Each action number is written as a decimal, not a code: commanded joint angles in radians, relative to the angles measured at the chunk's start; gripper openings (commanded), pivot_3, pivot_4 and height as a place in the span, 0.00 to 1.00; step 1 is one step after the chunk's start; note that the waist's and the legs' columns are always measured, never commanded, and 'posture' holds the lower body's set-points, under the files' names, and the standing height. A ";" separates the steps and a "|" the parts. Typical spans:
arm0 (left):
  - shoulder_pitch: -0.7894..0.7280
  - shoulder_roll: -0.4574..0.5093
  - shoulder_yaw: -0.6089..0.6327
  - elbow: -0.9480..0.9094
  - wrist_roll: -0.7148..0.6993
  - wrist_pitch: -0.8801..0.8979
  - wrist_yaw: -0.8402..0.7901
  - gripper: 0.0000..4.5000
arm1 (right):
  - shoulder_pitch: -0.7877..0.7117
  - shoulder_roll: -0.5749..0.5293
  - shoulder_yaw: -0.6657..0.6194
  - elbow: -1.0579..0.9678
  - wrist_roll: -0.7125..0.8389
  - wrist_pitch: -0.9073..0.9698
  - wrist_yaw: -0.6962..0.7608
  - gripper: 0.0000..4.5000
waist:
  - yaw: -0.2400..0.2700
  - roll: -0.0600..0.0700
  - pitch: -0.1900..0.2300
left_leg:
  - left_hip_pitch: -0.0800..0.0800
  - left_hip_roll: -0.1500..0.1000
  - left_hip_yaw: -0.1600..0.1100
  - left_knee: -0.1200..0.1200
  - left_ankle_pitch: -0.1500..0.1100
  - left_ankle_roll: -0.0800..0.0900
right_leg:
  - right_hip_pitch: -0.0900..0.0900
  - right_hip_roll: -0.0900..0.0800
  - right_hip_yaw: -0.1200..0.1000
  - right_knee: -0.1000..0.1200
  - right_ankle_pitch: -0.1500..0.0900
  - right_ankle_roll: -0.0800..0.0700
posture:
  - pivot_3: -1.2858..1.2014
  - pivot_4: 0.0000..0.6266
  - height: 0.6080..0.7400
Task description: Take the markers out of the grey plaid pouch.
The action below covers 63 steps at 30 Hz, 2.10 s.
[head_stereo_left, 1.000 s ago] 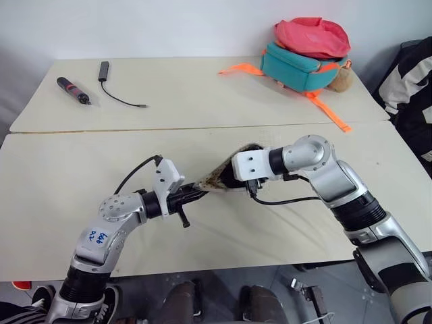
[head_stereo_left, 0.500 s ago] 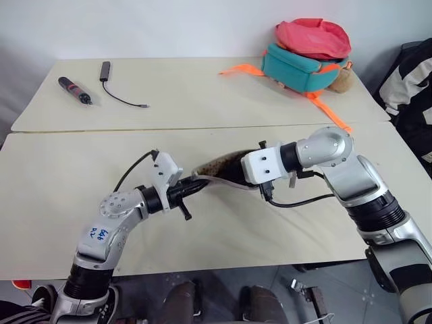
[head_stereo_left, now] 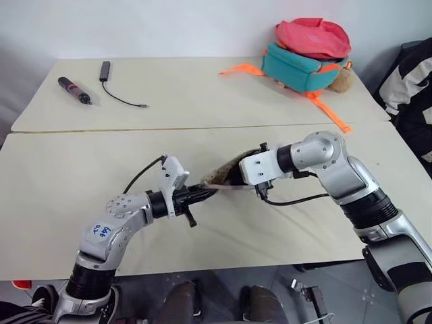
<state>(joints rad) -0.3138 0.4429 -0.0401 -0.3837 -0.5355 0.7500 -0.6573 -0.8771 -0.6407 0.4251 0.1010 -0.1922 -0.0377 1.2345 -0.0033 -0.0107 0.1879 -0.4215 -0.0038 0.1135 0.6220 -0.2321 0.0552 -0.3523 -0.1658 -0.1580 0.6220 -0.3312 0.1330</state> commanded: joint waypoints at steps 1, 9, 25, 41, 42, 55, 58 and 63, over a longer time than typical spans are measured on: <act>-0.046 -0.015 0.044 -0.074 -0.114 0.076 0.010 0.00 | -0.027 -0.008 -0.006 -0.017 0.027 0.020 0.060 0.46 | 0.000 0.000 0.000 | 0.000 0.000 0.000 0.000 0.000 0.000 | 0.000 0.000 0.000 0.000 0.000 0.000 | 0.52 0.24 1.00; -0.119 -0.044 0.102 -0.033 -0.366 0.345 0.032 0.00 | -0.068 -0.095 -0.024 -0.135 0.125 0.162 0.257 0.46 | 0.001 0.000 0.000 | 0.000 0.000 -0.007 0.004 -0.001 0.000 | 0.007 0.000 0.001 -0.003 0.000 0.000 | 0.52 0.24 1.00; -0.059 0.012 0.043 0.063 -0.095 0.069 0.046 0.00 | -0.006 -0.039 0.109 -0.033 -0.030 0.141 0.198 0.46 | 0.001 0.000 0.000 | 0.000 0.000 -0.008 0.005 -0.002 -0.002 | 0.008 0.001 0.000 -0.004 0.000 0.000 | 0.52 0.24 1.00; 0.002 0.001 0.014 0.016 -0.081 0.021 0.021 0.00 | 0.049 0.047 0.135 -0.015 -0.086 0.083 0.154 0.46 | -0.001 0.000 0.000 | 0.001 0.000 -0.008 0.005 -0.003 -0.003 | 0.009 0.001 0.000 -0.004 0.000 -0.001 | 0.52 0.24 1.00; 0.001 0.002 0.014 0.015 -0.080 0.019 0.018 0.00 | 0.050 0.049 0.134 -0.009 -0.094 0.083 0.146 0.46 | -0.001 0.000 0.000 | 0.001 0.000 -0.008 0.005 -0.003 -0.003 | 0.009 0.001 0.000 -0.004 0.000 -0.001 | 0.52 0.24 1.00; 0.017 -0.002 0.017 -0.007 -0.087 0.033 0.016 0.00 | 0.040 0.056 0.083 -0.056 -0.046 0.169 0.165 0.14 | 0.002 0.000 0.000 | 0.001 0.000 -0.009 0.005 -0.003 -0.004 | 0.009 0.001 0.000 -0.004 0.000 -0.001 | 0.52 0.24 1.00; 0.020 -0.004 0.021 -0.003 -0.086 0.034 0.020 0.00 | 0.005 0.053 0.025 -0.125 0.028 0.235 0.199 0.14 | 0.002 0.000 0.000 | 0.000 0.000 -0.009 0.005 -0.003 -0.004 | 0.009 0.001 0.000 -0.004 0.000 -0.001 | 0.52 0.24 1.00; 0.020 -0.007 0.022 0.000 -0.089 0.034 0.027 0.00 | -0.005 0.047 -0.011 -0.149 0.077 0.274 0.211 0.14 | 0.001 0.000 0.000 | 0.000 0.000 -0.009 0.004 -0.003 -0.004 | 0.009 0.001 0.000 -0.005 0.000 -0.001 | 0.52 0.24 1.00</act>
<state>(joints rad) -0.2947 0.4430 -0.0229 -0.3784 -0.6236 0.7942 -0.6446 -0.8544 -0.6028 0.4573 0.0258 -0.1873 0.2404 1.4270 -0.0022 -0.0104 0.1882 -0.4211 -0.0035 0.1047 0.6262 -0.2353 0.0516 -0.3437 -0.1648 -0.1584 0.6170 -0.3316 0.1324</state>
